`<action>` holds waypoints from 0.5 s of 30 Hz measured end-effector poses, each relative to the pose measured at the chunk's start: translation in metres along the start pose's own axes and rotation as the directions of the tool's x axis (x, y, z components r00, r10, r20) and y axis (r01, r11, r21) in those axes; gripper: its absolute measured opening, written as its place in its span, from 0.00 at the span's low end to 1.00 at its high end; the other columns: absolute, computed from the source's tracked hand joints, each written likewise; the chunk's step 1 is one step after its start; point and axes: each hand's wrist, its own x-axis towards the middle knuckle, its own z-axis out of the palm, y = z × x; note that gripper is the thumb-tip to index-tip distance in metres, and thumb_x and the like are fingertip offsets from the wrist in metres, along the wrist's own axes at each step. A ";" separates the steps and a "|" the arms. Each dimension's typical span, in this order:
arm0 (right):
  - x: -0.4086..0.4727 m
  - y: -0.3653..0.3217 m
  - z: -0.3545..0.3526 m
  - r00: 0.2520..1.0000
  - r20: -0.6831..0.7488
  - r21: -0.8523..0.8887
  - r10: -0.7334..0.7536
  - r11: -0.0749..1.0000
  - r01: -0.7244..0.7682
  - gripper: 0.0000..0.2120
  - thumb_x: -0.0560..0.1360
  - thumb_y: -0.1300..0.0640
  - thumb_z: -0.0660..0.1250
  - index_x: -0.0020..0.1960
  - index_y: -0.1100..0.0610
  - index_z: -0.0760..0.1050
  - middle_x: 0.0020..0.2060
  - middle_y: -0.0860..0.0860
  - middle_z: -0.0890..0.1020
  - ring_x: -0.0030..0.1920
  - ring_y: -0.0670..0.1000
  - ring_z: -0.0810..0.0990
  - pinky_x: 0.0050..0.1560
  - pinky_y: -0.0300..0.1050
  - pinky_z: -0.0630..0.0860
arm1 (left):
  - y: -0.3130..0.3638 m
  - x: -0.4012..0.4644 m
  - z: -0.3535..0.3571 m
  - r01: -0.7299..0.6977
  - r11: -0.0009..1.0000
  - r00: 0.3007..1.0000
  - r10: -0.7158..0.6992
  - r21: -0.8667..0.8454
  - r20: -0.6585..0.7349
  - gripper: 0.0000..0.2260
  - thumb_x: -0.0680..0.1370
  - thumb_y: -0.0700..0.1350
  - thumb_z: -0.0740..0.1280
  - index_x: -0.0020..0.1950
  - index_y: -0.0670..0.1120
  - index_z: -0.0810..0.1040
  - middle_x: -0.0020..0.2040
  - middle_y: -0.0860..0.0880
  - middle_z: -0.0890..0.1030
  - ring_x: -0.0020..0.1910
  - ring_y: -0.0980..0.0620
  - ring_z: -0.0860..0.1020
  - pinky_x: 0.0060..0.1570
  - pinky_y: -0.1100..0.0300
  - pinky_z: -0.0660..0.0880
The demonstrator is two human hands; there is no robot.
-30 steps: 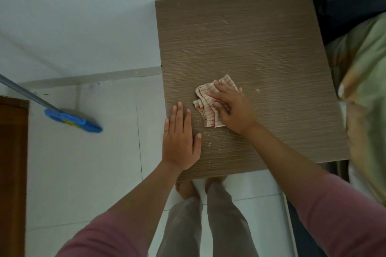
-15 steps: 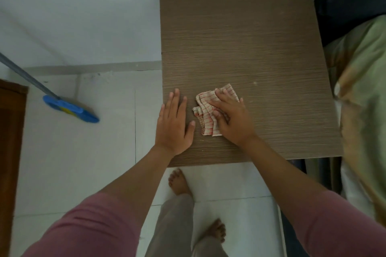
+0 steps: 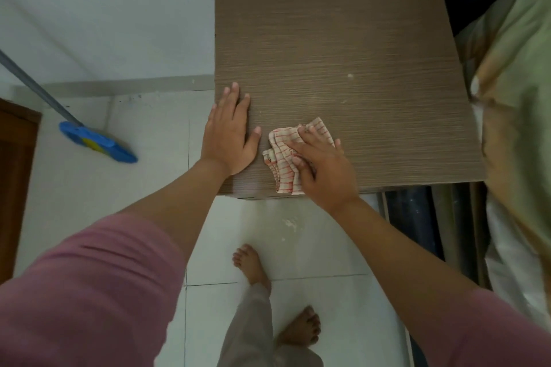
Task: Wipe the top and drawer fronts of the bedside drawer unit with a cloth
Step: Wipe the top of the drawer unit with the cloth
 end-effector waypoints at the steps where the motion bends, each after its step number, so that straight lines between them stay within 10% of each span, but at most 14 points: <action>1: -0.004 0.000 0.001 1.000 0.002 -0.005 -0.009 1.000 0.009 0.16 0.78 0.54 0.60 0.65 0.49 0.74 0.69 0.49 0.71 0.71 0.49 0.66 0.70 0.59 0.53 | 0.000 0.000 0.000 -0.001 1.000 1.000 0.001 0.001 -0.005 0.30 0.76 0.53 0.57 0.73 0.39 0.62 0.76 0.39 0.56 0.75 0.41 0.53 0.72 0.45 0.51; 9: -0.047 0.001 0.000 0.995 0.044 0.061 -0.093 0.994 0.090 0.18 0.75 0.62 0.60 0.64 0.54 0.75 0.66 0.52 0.74 0.69 0.48 0.67 0.67 0.64 0.65 | -0.002 0.000 0.002 -0.007 1.000 1.000 0.007 -0.001 -0.030 0.28 0.77 0.51 0.59 0.74 0.39 0.61 0.76 0.40 0.55 0.75 0.41 0.52 0.72 0.46 0.50; 15: -0.068 -0.009 -0.027 0.988 0.121 0.141 -0.096 0.987 0.079 0.18 0.74 0.62 0.61 0.62 0.54 0.77 0.59 0.43 0.75 0.62 0.42 0.72 0.63 0.24 0.61 | 0.000 0.000 -0.001 -0.022 1.000 0.999 0.022 -0.009 -0.034 0.27 0.77 0.50 0.61 0.73 0.39 0.62 0.76 0.39 0.56 0.75 0.41 0.53 0.72 0.47 0.50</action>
